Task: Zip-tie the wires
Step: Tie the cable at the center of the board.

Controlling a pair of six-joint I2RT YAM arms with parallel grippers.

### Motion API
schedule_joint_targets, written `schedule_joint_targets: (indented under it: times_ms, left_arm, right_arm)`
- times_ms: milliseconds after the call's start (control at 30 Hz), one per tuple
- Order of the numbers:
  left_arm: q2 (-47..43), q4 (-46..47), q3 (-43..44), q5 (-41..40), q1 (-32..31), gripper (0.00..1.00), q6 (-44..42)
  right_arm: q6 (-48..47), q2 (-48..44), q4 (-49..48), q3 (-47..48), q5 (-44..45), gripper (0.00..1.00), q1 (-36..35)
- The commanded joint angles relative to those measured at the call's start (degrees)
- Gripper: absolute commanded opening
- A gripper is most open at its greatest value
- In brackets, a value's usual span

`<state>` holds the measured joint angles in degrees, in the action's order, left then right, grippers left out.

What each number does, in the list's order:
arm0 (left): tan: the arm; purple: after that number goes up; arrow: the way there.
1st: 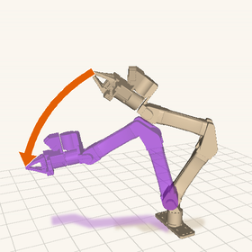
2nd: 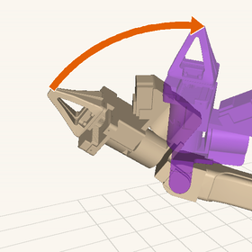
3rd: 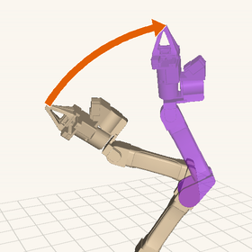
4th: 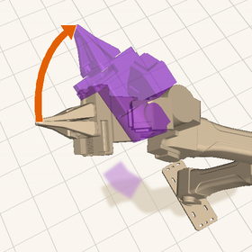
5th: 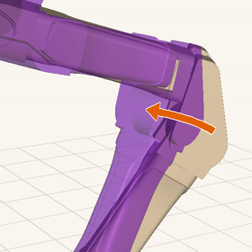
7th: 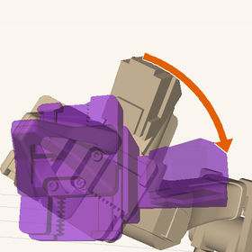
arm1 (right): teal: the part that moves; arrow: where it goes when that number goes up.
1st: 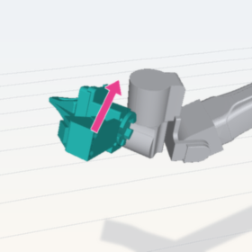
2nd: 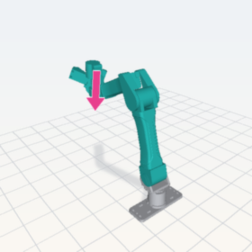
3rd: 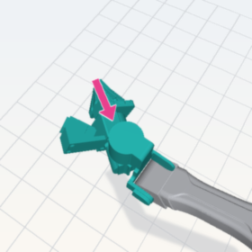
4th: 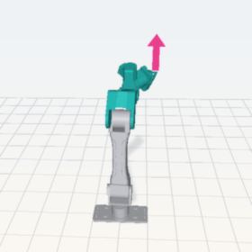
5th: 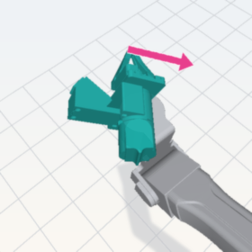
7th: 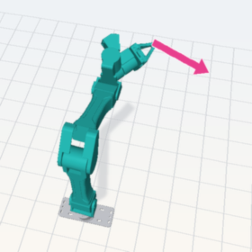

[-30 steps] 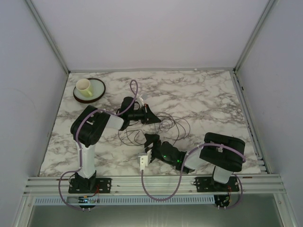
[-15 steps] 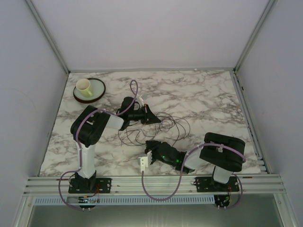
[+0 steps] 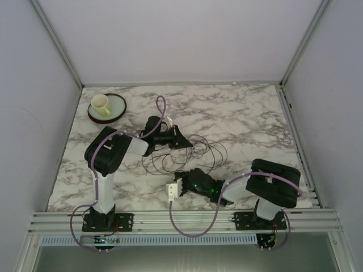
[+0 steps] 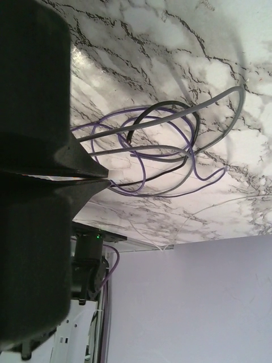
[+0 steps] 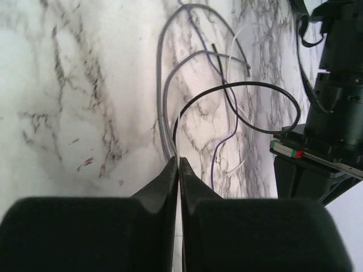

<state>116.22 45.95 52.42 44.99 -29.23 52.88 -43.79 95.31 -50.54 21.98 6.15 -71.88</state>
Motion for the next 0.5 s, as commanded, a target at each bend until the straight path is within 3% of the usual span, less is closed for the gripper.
schedule_joint_targets:
  times_ms: [0, 233, 467]
  left_arm:
    - [-1.4, 0.1, 0.7, 0.9, -0.4, 0.00, -2.6]
    - [-4.4, 0.5, -0.1, 0.5, -0.4, 0.00, -6.0]
    - [-7.1, 5.0, -2.9, 0.0, -0.4, 0.00, -7.8]
  right_arm:
    - [10.2, -4.8, 7.5, 4.7, -8.6, 0.00, 3.3]
    - [19.1, -7.5, 25.7, 11.6, -22.6, 0.00, 11.3]
    - [29.8, -10.1, 29.4, 12.8, -30.7, 0.00, 19.0]
